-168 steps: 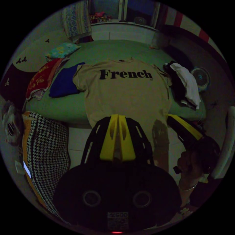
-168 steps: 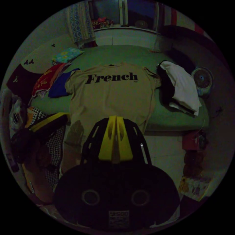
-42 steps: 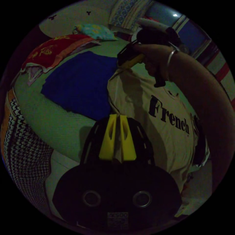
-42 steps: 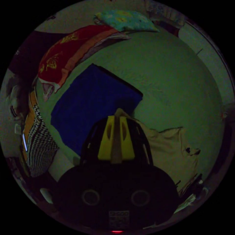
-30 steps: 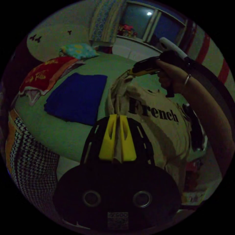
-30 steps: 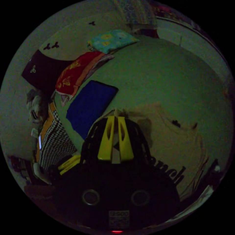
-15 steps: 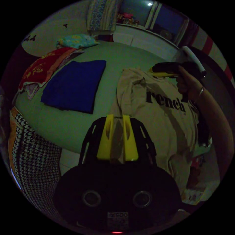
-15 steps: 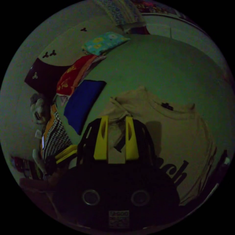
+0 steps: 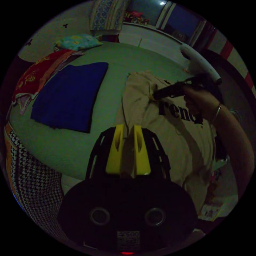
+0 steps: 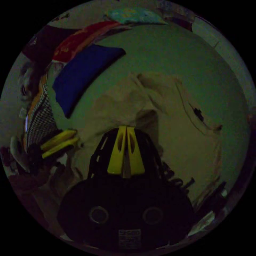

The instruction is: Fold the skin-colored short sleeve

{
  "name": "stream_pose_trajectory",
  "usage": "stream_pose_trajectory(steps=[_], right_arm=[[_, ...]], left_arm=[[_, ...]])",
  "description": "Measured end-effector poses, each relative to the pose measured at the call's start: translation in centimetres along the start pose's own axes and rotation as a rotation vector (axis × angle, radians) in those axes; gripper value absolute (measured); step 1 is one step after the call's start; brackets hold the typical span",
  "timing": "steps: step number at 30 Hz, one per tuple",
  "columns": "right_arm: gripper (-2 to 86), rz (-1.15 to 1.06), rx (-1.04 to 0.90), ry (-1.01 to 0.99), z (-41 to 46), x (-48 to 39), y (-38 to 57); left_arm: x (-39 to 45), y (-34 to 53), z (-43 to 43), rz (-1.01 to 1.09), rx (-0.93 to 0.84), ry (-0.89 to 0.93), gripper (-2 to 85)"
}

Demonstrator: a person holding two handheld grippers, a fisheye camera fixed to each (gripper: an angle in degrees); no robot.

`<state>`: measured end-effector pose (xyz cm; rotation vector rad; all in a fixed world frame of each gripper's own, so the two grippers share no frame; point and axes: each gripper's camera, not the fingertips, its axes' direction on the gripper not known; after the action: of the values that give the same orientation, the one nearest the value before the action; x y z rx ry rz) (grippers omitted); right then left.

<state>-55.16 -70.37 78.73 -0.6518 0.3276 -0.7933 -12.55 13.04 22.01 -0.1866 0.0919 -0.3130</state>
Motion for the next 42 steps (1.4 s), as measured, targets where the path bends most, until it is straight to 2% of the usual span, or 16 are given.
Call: stream_pose_trajectory(steps=[4, 8, 11, 15, 19, 22, 25, 27, 30, 33, 37, 39, 42], right_arm=[[-0.9, 0.002, -0.009, 0.134, -1.9, 0.4, 1.7], [2.9, 0.005, 0.162, 0.009, -5.5, 0.9, 2.0], [8.5, 0.018, 0.190, -0.040, -6.4, 1.4, 0.7], [10.9, 0.082, 0.192, -0.055, -6.6, 2.6, -0.8], [9.5, 0.099, 0.080, 0.019, -5.5, 3.7, -0.9], [2.1, 0.056, 0.030, 0.032, -6.6, 4.8, 1.2], [-0.6, 0.055, 0.146, 0.024, -10.5, 6.8, 4.2], [-0.9, 0.104, 0.264, -0.072, -13.7, 8.9, 5.9], [-1.0, 0.143, 0.338, -0.087, -15.3, 10.6, 6.7], [-0.7, 0.199, 0.382, -0.153, -14.9, 12.0, 7.2], [2.4, 0.296, 0.222, -0.233, -12.4, 14.1, 8.8], [3.3, 0.263, 0.349, -0.230, -14.4, 14.9, 12.8], [3.6, 0.185, 0.419, -0.208, -17.3, 15.5, 19.4]], left_arm=[[0.3, 0.0, 0.1, -0.021, -0.003, 0.014, 7.9], [0.4, -0.3, 0.3, -0.053, 0.016, -0.022, 8.5], [0.7, -1.0, 1.6, -0.063, -0.028, 0.020, 9.2], [2.0, -1.5, 3.2, -0.049, -0.060, 0.014, 8.7], [3.7, -2.2, 4.4, -0.033, -0.072, 0.012, 6.8], [5.1, -2.7, 4.7, 0.007, -0.080, 0.026, 3.8], [5.8, -2.8, 4.0, 0.004, -0.025, 0.030, 2.3], [5.9, -3.0, 3.6, -0.023, 0.009, 0.070, 1.9], [6.9, -3.8, 3.0, -0.065, 0.064, 0.091, 1.6], [8.5, -5.1, 2.9, -0.077, 0.120, -0.001, 1.6], [10.3, -6.9, 7.0, -0.112, -0.034, -0.091, 2.4], [11.3, -6.6, 7.4, -0.114, 0.006, -0.075, 3.2], [13.1, -6.1, 7.0, -0.137, 0.035, -0.074, 4.0]])
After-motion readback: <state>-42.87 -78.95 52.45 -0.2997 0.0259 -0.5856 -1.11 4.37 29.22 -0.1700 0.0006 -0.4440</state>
